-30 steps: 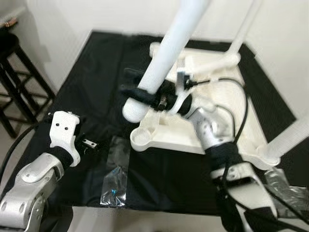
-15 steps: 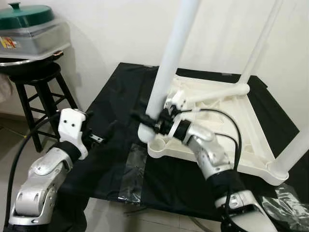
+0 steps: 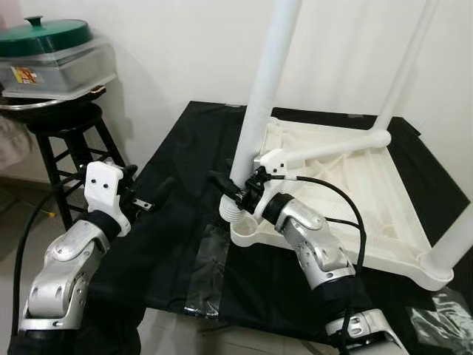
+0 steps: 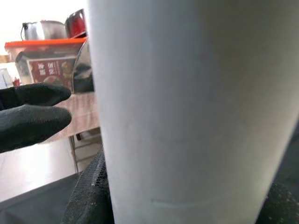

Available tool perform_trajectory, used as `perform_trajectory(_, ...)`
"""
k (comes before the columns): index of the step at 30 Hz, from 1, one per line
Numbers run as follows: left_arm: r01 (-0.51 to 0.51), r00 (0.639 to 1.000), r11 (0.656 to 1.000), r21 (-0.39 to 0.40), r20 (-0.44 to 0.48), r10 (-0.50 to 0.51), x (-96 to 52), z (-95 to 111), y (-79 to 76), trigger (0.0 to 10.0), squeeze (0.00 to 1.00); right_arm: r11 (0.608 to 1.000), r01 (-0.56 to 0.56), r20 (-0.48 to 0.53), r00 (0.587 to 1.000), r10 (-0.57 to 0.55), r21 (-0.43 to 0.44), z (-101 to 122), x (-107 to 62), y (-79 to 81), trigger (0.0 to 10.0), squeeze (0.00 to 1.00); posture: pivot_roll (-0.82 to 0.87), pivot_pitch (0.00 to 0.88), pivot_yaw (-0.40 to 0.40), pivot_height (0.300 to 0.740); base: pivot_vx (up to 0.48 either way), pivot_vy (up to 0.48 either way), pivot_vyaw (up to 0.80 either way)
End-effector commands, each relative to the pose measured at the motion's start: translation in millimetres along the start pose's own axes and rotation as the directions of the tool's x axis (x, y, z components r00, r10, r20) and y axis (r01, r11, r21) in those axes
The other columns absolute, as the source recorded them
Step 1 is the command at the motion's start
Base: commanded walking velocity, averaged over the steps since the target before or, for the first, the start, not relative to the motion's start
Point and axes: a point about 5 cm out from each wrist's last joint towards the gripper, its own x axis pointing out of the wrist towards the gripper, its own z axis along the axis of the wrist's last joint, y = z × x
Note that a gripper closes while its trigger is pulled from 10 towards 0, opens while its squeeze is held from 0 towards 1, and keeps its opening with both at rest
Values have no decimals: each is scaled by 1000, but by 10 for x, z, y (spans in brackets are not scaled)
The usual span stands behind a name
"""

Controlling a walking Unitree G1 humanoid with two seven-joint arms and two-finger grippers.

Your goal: Building children table

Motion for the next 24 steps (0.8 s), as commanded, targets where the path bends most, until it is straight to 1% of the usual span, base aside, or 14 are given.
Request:
perform_trajectory(1, -5, 1000, 1000, 2, -3, 5, 18, -18, -7, 10000, 0, 1000, 19, 16, 1000, -19, -13, 52, -22, -19, 10000, 0, 22, 0, 16, 740, 0, 0, 0)
perform_trajectory(4, -21, 1000, 1000, -20, 16, 21, 38, -10, -10, 10000, 0, 999, 37, 14, 999, -37, -26, 69, -57, -22, 10000, 0, 9, 0, 26, 740, 0, 0, 0)
perform_trajectory(8, -29, 999, 999, -18, 31, 30, 48, 15, -13, 10000, 0, 998, 51, 15, 999, -51, -29, 78, -73, -40, 10000, 0, 12, 0, 25, 740, 0, 0, 0)
perform_trajectory(10, -41, 998, 999, -4, 40, 41, 46, 37, 8, 10000, 0, 998, 65, 15, 998, -65, -27, 85, -59, -56, 10000, 0, 14, 0, 22, 740, 0, 0, 0)
perform_trajectory(15, -56, 998, 998, -2, 41, 56, 42, 35, 28, 10000, 0, 997, 68, 18, 998, -68, -26, 93, -50, -57, 10000, 0, 14, 0, 22, 740, 0, 0, 0)
perform_trajectory(16, -71, 997, 997, -2, 34, 71, 39, 11, 50, 10000, 0, 997, 71, 21, 997, -70, -27, 101, -44, -55, 10000, 0, 11, 0, 25, 740, 0, 0, 0)
perform_trajectory(17, -81, 997, 997, -16, 1, 81, 33, -52, 52, 10000, 0, 997, 73, 22, 997, -72, -31, 109, -42, -45, 10000, 0, -4, 0, 39, 740, 0, 0, 0)
perform_trajectory(20, -86, 996, 996, -25, -24, 86, 28, -97, 50, 10000, 0, 997, 74, 23, 997, -74, -35, 114, -42, -38, 10000, 0, -4, 0, 39, 740, 0, 0, 0)
perform_trajectory(22, -84, 996, 996, -39, -40, 83, 22, -135, 30, 10000, 0, 997, 72, 23, 997, -71, -36, 117, -51, -24, 10000, 0, -7, 0, 37, 740, 0, 0, 0)
perform_trajectory(24, -74, 995, 997, -38, -67, 72, -1, -206, -48, 10000, 0, 997, 72, 10, 997, -72, -35, 99, -85, -3, 10000, 0, -11, 0, 33, 740, 0, 0, 0)
